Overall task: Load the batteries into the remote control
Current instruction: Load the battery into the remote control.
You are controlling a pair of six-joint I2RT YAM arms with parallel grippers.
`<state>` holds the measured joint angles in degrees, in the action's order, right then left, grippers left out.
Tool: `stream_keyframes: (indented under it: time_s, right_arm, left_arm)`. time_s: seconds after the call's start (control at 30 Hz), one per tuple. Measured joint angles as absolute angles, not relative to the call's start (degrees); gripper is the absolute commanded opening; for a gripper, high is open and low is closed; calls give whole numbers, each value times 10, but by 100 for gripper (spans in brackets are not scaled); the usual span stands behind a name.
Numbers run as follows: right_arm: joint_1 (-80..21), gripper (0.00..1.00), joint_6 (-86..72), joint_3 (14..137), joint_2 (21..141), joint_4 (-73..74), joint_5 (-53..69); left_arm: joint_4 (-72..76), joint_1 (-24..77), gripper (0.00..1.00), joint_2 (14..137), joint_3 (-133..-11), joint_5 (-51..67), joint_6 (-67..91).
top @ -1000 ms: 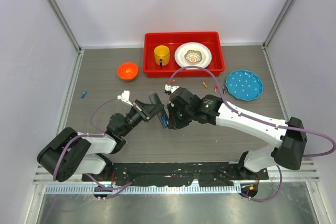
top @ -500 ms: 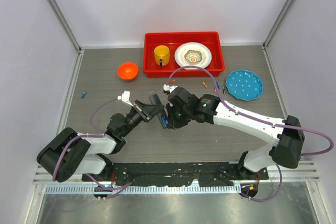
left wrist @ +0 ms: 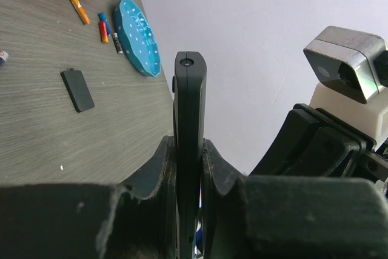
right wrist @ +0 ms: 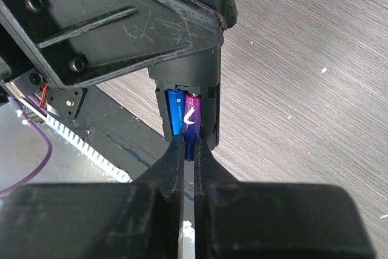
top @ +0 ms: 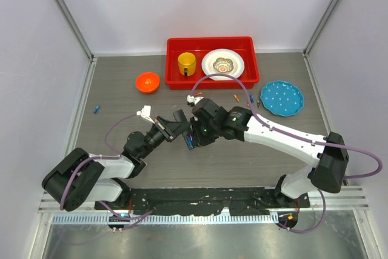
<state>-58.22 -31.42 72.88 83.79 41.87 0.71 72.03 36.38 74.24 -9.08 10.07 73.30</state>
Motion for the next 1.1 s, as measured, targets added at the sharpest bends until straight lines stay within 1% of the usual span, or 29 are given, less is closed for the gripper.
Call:
stream_keyframes:
  time_s: [0.1, 0.23, 0.37, 0.7, 1.1]
  right_arm:
    - [-578, 2, -313, 730, 843, 419, 12]
    - [-575, 16, -310, 731, 849, 419, 18]
    - [-575, 23, -305, 731, 851, 420, 19]
    - [-570, 28, -301, 734, 851, 425, 17]
    - [-568, 40, -301, 738, 852, 431, 10]
  left_arm:
    - [717, 364, 0, 742, -91, 100, 733]
    - [710, 364, 0, 742, -91, 96, 733]
    - [709, 366, 0, 741, -91, 94, 733]
    - [709, 369, 0, 741, -91, 93, 734]
    - [711, 371, 0, 744, -91, 94, 745]
